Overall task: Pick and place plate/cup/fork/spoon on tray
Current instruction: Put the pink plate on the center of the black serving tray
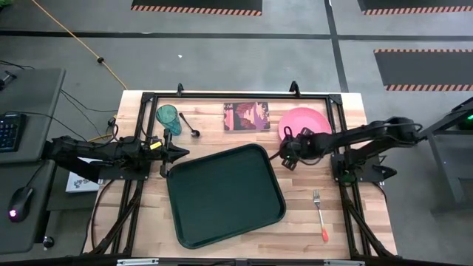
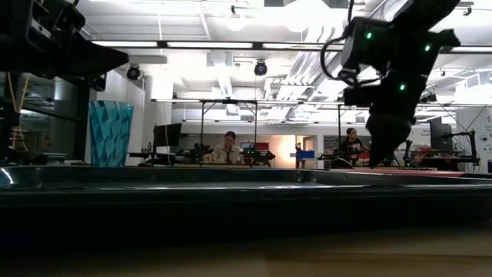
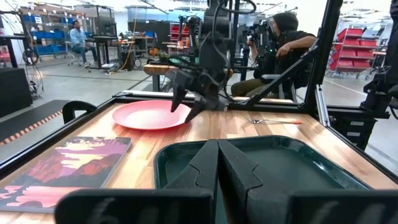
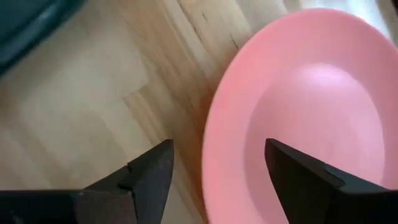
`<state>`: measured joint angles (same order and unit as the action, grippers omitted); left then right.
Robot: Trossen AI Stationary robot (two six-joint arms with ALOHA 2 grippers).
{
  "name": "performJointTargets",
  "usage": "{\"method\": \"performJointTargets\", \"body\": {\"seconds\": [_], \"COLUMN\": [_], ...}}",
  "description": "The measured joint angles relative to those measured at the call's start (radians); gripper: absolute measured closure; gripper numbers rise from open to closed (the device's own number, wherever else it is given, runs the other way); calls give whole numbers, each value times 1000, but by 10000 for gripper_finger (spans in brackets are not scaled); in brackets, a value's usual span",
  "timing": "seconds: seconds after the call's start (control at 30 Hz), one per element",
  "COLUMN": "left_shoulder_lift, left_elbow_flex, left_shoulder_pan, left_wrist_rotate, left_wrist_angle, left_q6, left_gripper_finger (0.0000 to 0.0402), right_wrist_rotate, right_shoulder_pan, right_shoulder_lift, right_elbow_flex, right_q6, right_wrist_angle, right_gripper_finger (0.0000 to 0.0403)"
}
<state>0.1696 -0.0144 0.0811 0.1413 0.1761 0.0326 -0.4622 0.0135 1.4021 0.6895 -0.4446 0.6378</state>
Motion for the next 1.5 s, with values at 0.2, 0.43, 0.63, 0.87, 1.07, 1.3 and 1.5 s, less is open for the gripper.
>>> {"method": "performJointTargets", "body": {"seconds": [0.2, 0.43, 0.63, 0.87, 1.07, 1.3, 1.5], "left_shoulder_lift": [0, 0, 0, 0, 0, 0, 0], "left_elbow_flex": [0, 0, 0, 0, 0, 0, 0], "left_shoulder_pan": [0, 0, 0, 0, 0, 0, 0], "left_wrist_rotate": [0, 0, 0, 0, 0, 0, 0], "left_wrist_angle": [0, 0, 0, 0, 0, 0, 0], "left_q6": [0, 0, 0, 0, 0, 0, 0], "left_gripper_finger": [402, 402, 401, 402, 402, 402, 401], "right_wrist_rotate": [-5, -104, -179, -153, -164, -162, -220], "right_shoulder_pan": [0, -3, 1, 5, -42, -107, -176], "right_shoulder_lift": [104, 182, 199, 198, 197, 197, 196], "right_elbow_flex": [0, 4, -1, 9, 105, 266, 431], "right_q6": [10, -52, -142, -158, -108, -30, -10], "right_wrist_angle": [-23, -25, 1, 26, 125, 262, 420], "right_gripper_finger": [158, 170, 270, 385, 398, 402, 402]}}
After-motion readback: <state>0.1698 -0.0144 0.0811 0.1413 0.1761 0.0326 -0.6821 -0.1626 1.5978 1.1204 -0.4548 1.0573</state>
